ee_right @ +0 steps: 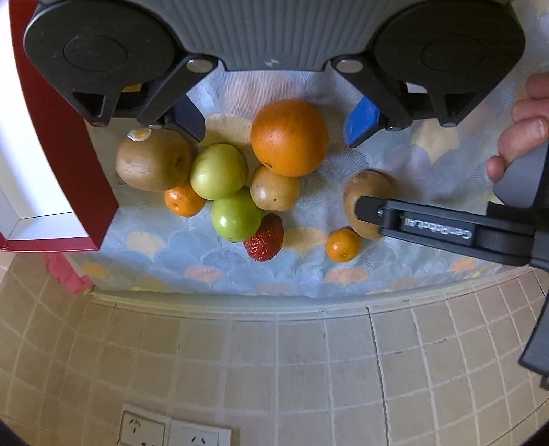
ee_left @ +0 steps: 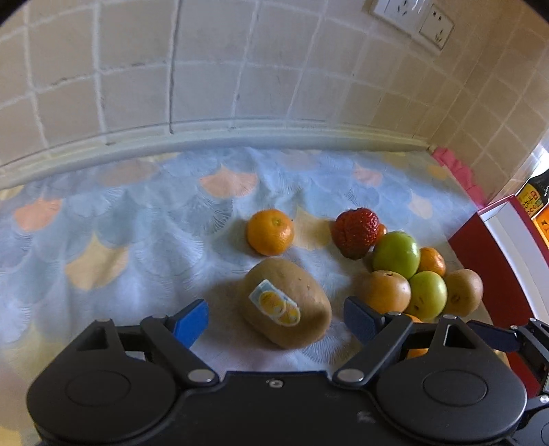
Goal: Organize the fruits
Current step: 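Grasp the kiwi with the left tool while the right tool grasps the large orange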
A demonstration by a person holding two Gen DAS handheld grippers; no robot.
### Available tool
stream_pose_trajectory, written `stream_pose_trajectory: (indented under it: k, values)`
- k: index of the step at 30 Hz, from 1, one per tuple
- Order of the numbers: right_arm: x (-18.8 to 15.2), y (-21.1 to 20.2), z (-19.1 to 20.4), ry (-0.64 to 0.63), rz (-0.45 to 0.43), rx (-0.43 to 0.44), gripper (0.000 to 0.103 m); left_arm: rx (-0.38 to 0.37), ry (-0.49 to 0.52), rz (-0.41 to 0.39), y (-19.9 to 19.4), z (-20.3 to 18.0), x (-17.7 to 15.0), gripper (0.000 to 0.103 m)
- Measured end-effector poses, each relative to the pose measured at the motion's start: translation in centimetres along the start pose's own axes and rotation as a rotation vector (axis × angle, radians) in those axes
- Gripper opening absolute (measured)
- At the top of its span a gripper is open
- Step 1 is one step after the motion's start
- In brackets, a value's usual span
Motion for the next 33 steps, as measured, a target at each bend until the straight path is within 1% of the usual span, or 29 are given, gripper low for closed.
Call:
stream_pose_trajectory:
  k: [2,6,12,13,14,15,16,18,22,27,29,31,33]
  values:
    - [0.0,0.9,0.0,0.0,0.013,0.007,0.088,-0.008,0.003,0.013,0.7,-0.1,0.0,0.098]
    - [0.1,2.7,-0.3,0.035,0.054,0.048,0.078,-0.003,0.018,0.028,1.8,-0.8,0.0,0.097]
    - [0.3,3.6,-0.6,0.064,0.065,0.075,0.074,0.007,0.016,0.027,2.4,-1.2,0.3,0.096]
    - [0.3,3.7,-0.6,0.067,0.067,0.083,0.071,0.01,0.013,0.027,2.5,-1.1,0.3,0.095]
    - [0.3,3.8,-0.7,0.075,0.073,0.095,0.07,0.015,0.011,0.028,2.5,-1.1,0.3,0.091]
    - [0.4,3.9,-0.8,0.083,0.079,0.108,0.066,0.023,0.011,0.029,2.5,-1.1,0.3,0.087]
    - [0.4,4.0,-0.9,0.09,0.085,0.121,0.063,0.028,0.012,0.029,2.5,-1.1,0.3,0.085]
    - [0.3,4.1,-0.9,0.096,0.092,0.133,0.061,0.04,0.009,0.027,2.3,-1.1,0.3,0.078]
    - [0.2,4.1,-0.7,0.091,0.083,0.129,0.06,0.041,-0.015,0.022,2.0,-0.7,0.1,0.078]
    - [0.1,3.7,-1.0,0.104,0.078,0.139,0.059,0.065,-0.02,-0.008,1.1,-1.2,-0.3,0.077]
    - [0.2,3.1,-1.3,0.114,0.073,0.141,0.059,0.055,-0.008,-0.028,0.0,-1.7,-0.3,0.077]
    - [0.4,2.1,-1.7,0.116,0.045,0.145,0.059,0.04,0.014,-0.066,-1.5,-2.4,-0.2,0.077]
    - [0.9,0.6,-2.2,0.106,0.002,0.126,0.059,0.038,0.041,-0.104,-3.1,-3.3,0.3,0.077]
Point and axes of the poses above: each gripper's, at about its wrist camera, not at the fingertips, and y roughly the way its jaws point, z to its left, x to its top, the point moved 1 cm from there along y, roughly the way its jaws point, and after that the axes turned 3 degrees about -x, right-handed, at the moved point
